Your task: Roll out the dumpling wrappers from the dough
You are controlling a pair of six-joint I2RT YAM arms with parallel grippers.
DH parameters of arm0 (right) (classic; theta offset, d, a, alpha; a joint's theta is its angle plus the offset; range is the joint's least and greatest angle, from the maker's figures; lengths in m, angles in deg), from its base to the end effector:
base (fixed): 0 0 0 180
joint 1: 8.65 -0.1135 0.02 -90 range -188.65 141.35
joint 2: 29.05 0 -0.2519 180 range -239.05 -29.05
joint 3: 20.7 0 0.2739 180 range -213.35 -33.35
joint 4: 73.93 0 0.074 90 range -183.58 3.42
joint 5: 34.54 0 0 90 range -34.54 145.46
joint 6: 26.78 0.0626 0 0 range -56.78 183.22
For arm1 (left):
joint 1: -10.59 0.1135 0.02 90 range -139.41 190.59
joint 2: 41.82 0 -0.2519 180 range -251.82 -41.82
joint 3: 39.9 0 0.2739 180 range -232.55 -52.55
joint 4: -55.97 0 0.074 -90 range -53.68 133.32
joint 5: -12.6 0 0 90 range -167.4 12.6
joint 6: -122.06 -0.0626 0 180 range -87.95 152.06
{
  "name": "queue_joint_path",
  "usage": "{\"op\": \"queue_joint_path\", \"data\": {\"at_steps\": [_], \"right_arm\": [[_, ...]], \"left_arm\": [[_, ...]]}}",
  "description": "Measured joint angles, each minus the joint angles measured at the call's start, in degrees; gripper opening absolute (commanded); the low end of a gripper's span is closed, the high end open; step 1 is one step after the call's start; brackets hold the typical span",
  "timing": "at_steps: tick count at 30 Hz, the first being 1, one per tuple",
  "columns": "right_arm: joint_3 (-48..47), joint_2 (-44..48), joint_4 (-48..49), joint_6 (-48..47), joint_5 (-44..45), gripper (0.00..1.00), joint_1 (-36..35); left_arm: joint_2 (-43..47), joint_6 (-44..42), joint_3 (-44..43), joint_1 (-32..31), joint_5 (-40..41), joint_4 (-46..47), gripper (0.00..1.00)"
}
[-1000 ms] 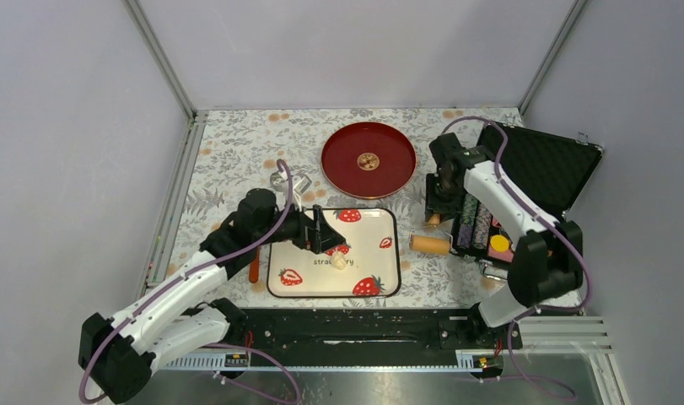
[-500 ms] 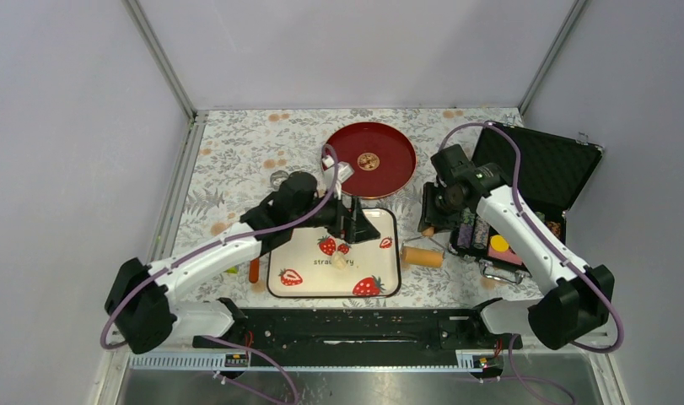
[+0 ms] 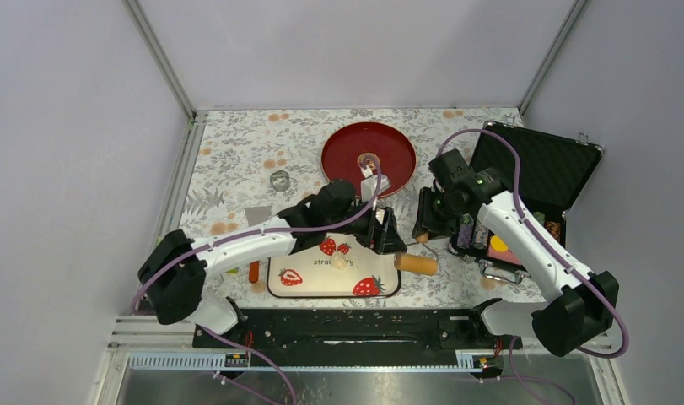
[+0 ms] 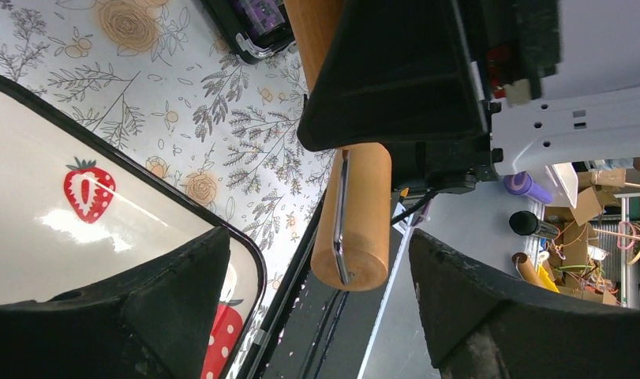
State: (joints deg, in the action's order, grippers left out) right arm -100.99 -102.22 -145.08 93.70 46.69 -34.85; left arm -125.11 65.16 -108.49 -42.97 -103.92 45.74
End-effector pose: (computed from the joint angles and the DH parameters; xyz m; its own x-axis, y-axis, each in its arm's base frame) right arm 0.2455 0.1315 0.2664 -0.9469 0.0928 -0.3079 -0.0185 0.9402 0.3402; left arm 0.1993 -0.3170 0.2394 -0.7342 0.1717 -0.6569 0.6678 0.3575 -0.6529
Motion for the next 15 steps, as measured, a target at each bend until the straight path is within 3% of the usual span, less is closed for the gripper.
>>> {"op": "queue_joint_path", "data": {"at_steps": [6, 10, 15], "right_arm": [[0.0, 0.5, 0.0, 0.6, -0.5, 0.00, -0.1], [0.0, 0.8, 0.0, 0.8, -1.0, 0.00, -0.1], [0.0, 0.9, 0.1, 0.9, -0.8, 0.00, -0.1]], "left_arm": [[-3.6, 1.3, -0.4, -1.6, 0.0, 2.4, 0.65], [-5.1, 2.2, -0.7, -2.0, -0.1, 3.9, 0.46], [-6.7, 3.7, -1.0, -2.2, -1.0, 6.2, 0.01]]}}
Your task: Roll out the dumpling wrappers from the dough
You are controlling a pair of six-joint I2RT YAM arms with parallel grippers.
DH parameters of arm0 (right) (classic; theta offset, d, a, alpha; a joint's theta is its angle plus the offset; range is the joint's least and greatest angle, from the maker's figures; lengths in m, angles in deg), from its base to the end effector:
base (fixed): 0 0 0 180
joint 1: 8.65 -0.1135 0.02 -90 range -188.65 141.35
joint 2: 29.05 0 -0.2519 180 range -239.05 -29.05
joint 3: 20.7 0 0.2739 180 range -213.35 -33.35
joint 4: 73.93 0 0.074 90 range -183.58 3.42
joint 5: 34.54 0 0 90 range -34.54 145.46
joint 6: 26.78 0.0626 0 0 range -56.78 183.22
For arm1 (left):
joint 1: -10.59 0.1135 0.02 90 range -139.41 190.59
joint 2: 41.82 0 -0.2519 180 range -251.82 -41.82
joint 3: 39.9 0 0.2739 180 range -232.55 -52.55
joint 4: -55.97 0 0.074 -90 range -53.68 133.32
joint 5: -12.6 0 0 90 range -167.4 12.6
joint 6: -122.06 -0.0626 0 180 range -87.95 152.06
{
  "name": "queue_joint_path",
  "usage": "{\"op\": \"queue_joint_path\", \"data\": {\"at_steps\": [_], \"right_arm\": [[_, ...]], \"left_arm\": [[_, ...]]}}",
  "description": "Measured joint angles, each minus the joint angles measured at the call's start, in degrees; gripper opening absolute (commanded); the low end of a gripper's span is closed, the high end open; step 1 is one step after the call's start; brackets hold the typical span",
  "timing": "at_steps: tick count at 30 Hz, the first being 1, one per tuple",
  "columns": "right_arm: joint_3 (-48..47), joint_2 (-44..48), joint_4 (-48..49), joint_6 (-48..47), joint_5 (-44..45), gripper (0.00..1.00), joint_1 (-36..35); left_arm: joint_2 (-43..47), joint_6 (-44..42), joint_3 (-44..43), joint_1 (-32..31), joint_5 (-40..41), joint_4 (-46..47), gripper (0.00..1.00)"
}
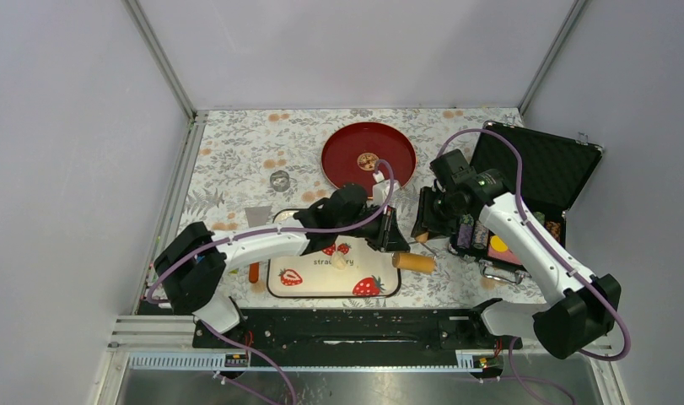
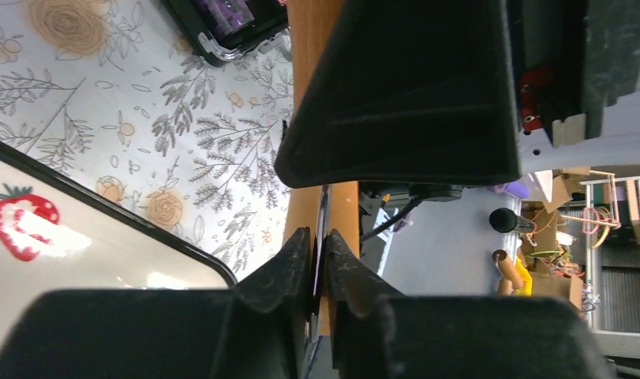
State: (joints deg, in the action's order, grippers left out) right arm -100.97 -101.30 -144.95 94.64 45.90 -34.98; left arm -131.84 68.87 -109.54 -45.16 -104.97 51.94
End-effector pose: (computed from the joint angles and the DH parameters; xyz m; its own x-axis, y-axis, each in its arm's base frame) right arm 0.2428 0.1318 0.2707 -0.9447 0.1061 -0.3103 -0.0146 0.9317 0.3629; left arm 0.1982 -0.3426 0.2165 -0.7674 0.1833 -0.6145 0.6372 0.3252 -0.6987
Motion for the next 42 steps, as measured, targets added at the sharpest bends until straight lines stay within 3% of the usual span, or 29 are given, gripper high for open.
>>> {"op": "queue_joint_path", "data": {"at_steps": [3, 4, 6, 8, 15, 16, 21, 27, 35, 42], "right_arm": [[0.1, 0.0, 0.1, -0.2, 0.0, 0.00, 0.0], [0.1, 0.1, 0.0, -0.2, 0.0, 0.06, 0.0], [0.2, 0.3, 0.1, -0.3, 0.0, 0.30, 0.0], [0.2, 0.9, 0.3, -0.5, 0.1, 0.48, 0.0], [-1.1, 7.7, 0.9, 0.9, -0.5, 0.97, -0.1], [-1.8, 9.1, 0.9, 0.9, -0.4, 0.99, -0.1], [-4.5, 16.2, 2.2, 1.9, -0.5, 0.99, -0.2], [-2.7, 22.9, 6.8, 5.5, -0.7, 0.99, -0.2], [7.0, 36.9, 16.3, 13.7, 1.1, 0.99, -0.2], [3.3, 28.4, 15.4, 15.1, 0.2, 0.99, -0.2]], "left_arm": [[0.0, 0.3, -0.1, -0.3, -1.2, 1.3, 0.00], [0.0, 0.3, -0.1, -0.3, -1.3, 1.2, 0.00], [0.0, 0.6, -0.1, -0.3, -1.5, 1.3, 0.00], [0.0, 0.8, -0.1, -0.3, -1.5, 1.5, 0.00], [5.7, 1.4, 4.5, 1.2, 2.8, 1.0, 0.00], [7.4, 1.4, 5.6, 1.8, 4.2, 0.3, 0.00], [18.2, -0.9, 7.0, 3.4, 14.3, -7.5, 0.00], [33.5, -10.2, 6.0, 3.3, 30.6, -17.4, 0.00], [43.0, -34.2, 6.9, 3.4, 47.0, -21.4, 0.00], [45.4, -57.9, 10.7, 2.5, 54.5, -19.2, 0.00]]}}
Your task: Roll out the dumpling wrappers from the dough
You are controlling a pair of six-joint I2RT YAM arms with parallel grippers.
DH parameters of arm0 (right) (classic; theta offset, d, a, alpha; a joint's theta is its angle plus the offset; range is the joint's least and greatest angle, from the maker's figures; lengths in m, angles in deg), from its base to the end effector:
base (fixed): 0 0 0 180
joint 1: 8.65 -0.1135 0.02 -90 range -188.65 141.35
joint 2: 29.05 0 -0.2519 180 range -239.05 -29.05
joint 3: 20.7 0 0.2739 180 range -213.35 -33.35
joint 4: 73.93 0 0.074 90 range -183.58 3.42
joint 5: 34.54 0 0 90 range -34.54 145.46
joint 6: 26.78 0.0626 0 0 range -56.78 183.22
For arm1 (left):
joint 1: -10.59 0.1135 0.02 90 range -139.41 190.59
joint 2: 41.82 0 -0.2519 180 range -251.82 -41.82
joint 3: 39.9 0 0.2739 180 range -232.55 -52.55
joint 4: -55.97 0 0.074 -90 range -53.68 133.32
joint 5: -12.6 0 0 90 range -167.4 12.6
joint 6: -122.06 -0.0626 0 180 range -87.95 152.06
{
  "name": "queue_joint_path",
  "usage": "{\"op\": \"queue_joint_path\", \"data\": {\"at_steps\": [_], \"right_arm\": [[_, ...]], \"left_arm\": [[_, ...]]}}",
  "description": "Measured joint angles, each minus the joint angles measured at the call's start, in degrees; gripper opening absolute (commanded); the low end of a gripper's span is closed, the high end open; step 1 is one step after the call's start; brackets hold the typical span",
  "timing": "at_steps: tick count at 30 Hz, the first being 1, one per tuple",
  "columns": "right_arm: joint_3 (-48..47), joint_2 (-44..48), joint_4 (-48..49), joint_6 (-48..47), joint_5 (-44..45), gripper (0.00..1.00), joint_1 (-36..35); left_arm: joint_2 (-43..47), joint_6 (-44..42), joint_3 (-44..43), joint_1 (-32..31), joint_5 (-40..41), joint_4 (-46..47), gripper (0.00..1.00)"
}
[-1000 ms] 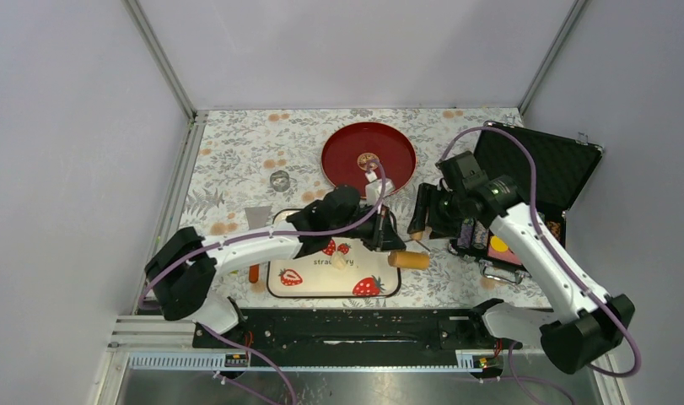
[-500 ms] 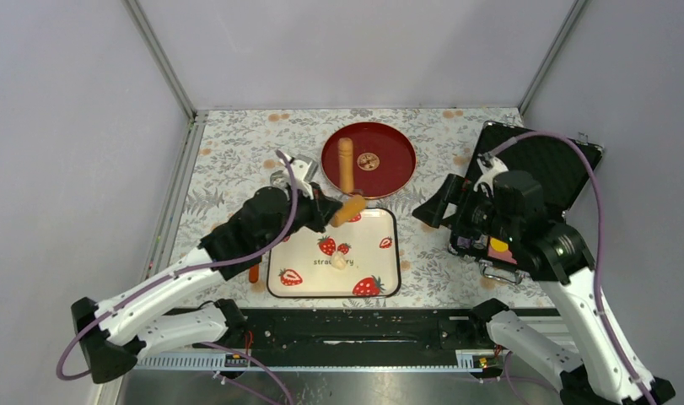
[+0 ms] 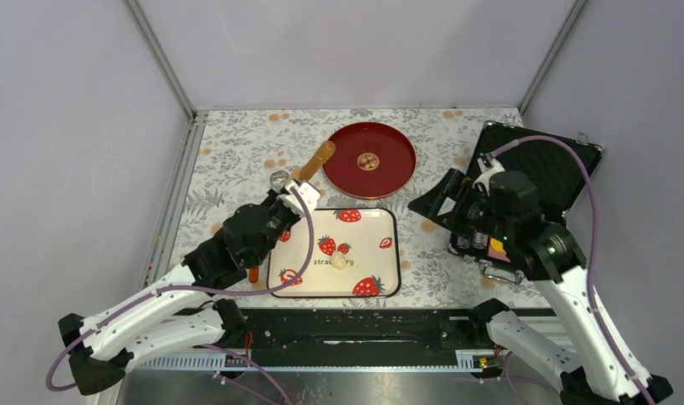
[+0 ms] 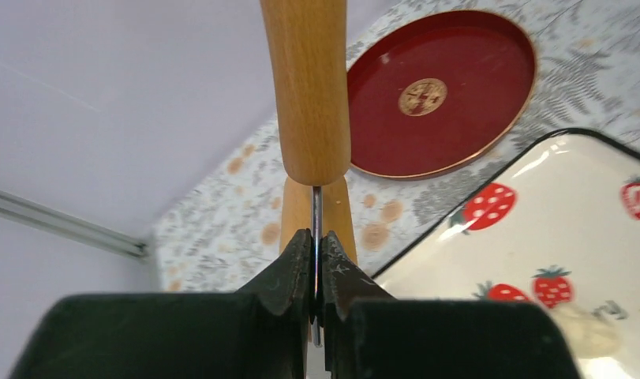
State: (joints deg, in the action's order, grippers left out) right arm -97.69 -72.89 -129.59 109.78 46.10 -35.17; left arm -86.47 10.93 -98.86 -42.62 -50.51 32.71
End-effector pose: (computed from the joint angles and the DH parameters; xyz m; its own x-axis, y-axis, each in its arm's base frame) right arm 0.1682 0.0953 0.3858 -0.6530 0.4748 -0.5900 -0.1466 0.6850 0.7136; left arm 0.1631 -0.1708 0.3380 0.0741 0.4377 -0.8960 0.4502 0.7870 0.4217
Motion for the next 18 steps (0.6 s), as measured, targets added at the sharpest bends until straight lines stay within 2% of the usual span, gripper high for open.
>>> {"op": "queue_joint_path", "data": {"at_steps": [5, 9, 14, 18], "right_arm": [[-0.1, -5.1, 0.0, 1.8, -4.0, 1.00, 0.0], [-0.4, -6.8, 1.8, 4.0, -9.0, 1.00, 0.0], [-1.2, -8.9, 7.0, 7.1, -15.9, 0.99, 0.0], [-2.3, -10.1, 10.1, 8.7, -19.6, 0.98, -0.1]], "left_arm": [[0.0, -17.3, 3.5, -5.7, 7.8, 9.4, 0.00], [-1.0, -34.9, 10.3, -11.9, 15.1, 26.2, 0.00], [-5.3, -58.2, 19.3, -20.3, 19.9, 50.5, 0.00], [-10.2, -70.3, 20.4, -25.6, 22.9, 61.2, 0.00]]}}
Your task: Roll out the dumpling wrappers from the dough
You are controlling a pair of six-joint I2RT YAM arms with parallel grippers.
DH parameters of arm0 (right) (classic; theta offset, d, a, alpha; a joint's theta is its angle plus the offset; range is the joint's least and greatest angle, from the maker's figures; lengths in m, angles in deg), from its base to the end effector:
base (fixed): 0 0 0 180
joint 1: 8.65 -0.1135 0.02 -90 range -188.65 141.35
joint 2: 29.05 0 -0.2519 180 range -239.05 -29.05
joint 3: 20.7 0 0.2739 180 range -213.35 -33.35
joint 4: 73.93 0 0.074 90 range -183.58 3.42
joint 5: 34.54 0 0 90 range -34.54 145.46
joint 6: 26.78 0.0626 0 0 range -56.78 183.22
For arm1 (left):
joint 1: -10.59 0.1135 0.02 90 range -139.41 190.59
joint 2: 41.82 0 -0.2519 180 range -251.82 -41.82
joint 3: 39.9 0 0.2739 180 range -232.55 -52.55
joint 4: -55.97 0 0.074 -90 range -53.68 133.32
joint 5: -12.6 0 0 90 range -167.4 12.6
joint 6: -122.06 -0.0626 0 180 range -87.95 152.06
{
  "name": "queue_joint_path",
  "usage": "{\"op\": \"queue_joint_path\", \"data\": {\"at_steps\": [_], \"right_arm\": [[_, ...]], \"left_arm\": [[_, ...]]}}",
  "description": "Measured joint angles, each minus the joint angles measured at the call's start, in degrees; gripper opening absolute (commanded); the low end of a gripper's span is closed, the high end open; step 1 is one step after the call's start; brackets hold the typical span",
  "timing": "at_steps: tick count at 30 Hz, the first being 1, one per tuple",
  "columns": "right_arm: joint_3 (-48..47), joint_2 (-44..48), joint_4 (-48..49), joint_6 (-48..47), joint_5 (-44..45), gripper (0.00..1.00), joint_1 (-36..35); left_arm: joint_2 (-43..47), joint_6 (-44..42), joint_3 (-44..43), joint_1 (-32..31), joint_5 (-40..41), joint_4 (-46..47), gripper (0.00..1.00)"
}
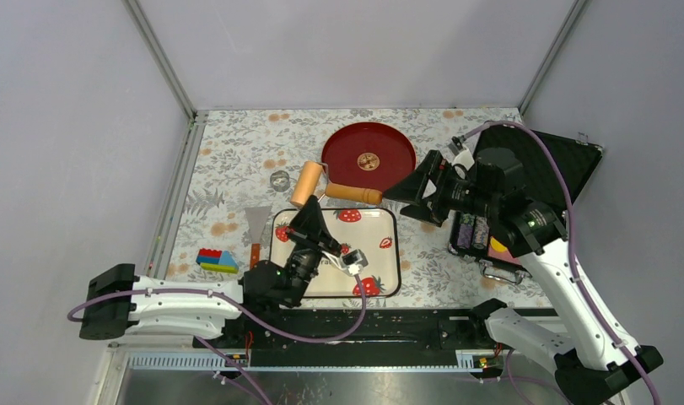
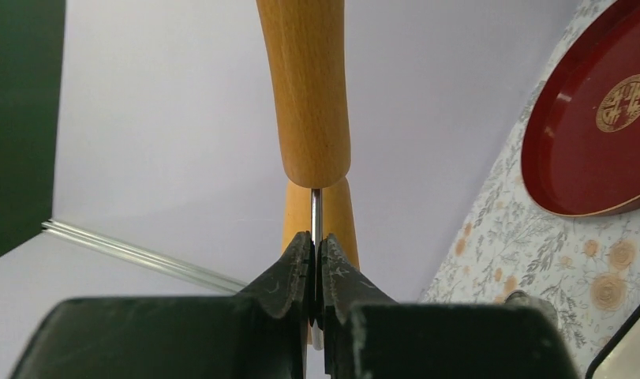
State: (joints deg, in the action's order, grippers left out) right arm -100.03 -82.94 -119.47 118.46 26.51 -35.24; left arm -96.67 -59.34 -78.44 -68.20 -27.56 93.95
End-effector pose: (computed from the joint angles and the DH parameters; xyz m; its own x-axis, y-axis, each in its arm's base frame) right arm 0.2009 0.1344 0.3904 -0.8309 0.3880 -0.3988 -0.2026 0.4565 0.8664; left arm 0.0944 -0.2302 0.2848 0.4926 0.8307 -0.2594 -0.0838 0.3420 0.9359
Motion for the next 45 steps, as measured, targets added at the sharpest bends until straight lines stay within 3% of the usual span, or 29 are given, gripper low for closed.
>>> {"op": "queue_joint_path", "data": {"at_steps": [5, 13, 32, 37, 45], "right_arm": [[-1.0, -2.0, 3.7, 1.7, -3.7, 0.95, -0.5], [0.1, -3.2, 5.3, 3.8, -4.2, 0.92, -1.6], [1.2, -9.5, 13.4, 6.6, -6.7, 0.68, -5.9], [1.2, -9.5, 12.8, 6.6, -6.1, 0.68, -6.8], [1.2, -9.4, 10.8, 6.3, -4.7, 0.68, -7.6]], "left_arm": [[-4.3, -8.5, -0.4, -4.3, 3.6, 8.1, 0.00], [-12.9, -15.1, -3.7, -5.2, 9.6, 13.5, 0.00], [-13.7, -10.2, -6.6, -9.5, 13.7, 6.7, 0.00], [-13.6, -4.7, -7.0, -9.6, 14.7, 0.8, 0.00], [-10.7, 11.5, -13.9, -9.8, 15.1, -22.6, 0.00]]}}
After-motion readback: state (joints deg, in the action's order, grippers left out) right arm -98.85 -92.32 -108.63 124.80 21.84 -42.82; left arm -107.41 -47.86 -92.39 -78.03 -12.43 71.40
